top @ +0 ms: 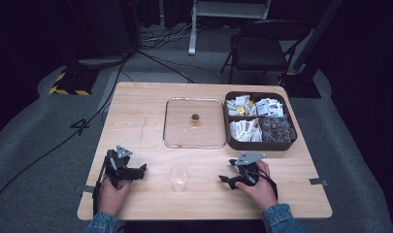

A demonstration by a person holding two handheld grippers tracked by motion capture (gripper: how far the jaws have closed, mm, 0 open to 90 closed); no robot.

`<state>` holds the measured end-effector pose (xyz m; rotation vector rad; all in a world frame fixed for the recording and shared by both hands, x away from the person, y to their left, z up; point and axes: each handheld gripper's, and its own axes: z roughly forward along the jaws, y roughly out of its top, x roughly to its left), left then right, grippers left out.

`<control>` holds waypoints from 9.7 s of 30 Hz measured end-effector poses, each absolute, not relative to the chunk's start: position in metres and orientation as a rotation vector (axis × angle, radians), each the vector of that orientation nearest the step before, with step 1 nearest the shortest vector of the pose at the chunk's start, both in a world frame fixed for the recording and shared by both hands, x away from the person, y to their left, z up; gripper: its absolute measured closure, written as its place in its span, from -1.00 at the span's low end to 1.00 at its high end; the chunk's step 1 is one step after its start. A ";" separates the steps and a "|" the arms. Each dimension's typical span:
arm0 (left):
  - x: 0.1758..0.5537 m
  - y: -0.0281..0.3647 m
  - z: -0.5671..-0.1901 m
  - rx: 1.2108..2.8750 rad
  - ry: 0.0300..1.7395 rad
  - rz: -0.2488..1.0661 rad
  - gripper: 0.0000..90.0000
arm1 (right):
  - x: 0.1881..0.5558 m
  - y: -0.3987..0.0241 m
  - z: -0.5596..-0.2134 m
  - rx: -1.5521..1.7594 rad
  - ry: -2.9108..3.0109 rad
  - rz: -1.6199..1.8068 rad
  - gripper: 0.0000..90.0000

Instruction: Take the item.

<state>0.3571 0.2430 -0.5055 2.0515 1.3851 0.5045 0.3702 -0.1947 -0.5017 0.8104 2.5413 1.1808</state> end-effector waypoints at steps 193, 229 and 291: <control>0.354 0.241 -0.506 2.066 1.354 0.497 -0.95 | 0.368 -0.128 -0.348 0.615 2.544 1.553 0.81; 0.354 0.241 -0.506 2.065 1.354 0.496 -0.95 | 0.347 -0.072 -0.402 0.495 2.721 1.505 0.45; 0.354 0.240 -0.506 2.072 1.347 0.491 -0.95 | 0.387 -0.238 -0.380 0.889 2.386 1.384 -0.62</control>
